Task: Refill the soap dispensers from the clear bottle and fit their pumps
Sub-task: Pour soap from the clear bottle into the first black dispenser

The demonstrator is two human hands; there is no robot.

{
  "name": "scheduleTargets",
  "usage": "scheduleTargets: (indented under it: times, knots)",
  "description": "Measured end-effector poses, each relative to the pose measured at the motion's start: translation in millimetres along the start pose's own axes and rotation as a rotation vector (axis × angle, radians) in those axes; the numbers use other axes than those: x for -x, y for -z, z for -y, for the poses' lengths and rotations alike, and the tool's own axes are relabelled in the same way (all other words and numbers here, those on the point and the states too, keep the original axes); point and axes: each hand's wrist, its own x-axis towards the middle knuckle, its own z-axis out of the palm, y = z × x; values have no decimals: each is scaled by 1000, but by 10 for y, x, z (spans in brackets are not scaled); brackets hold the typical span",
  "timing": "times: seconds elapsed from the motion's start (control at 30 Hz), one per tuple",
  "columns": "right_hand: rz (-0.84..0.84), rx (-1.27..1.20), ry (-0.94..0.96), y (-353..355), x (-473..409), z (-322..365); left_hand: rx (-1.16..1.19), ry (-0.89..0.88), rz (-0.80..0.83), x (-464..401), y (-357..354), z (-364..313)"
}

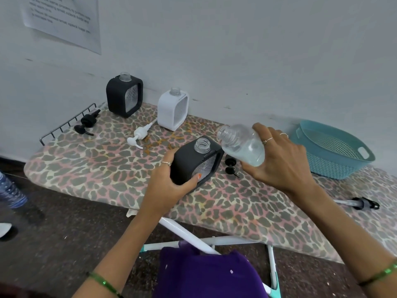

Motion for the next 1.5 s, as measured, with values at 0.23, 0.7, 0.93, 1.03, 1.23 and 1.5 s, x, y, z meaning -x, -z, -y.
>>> scheduleTargets:
  times: [0.23, 0.7, 0.93, 1.03, 1.23, 1.5]
  knots:
    - [18, 29, 25, 11, -75, -18, 16, -23, 11, 1, -6, -1]
    - [31, 51, 56, 66, -140, 19, -13, -31, -4, 4, -8, 20]
    - [63, 66, 56, 86, -169, 27, 5, -20, 2, -4, -11, 18]
    - [69, 72, 62, 98, -173, 24, 5, -28, 2, -2, -8, 18]
    - [80, 84, 71, 105, -174, 35, -2, -37, -5, -5, -10, 19]
    - [73, 72, 78, 109, -196, 15, 16, -35, -2, -5, -12, 16]
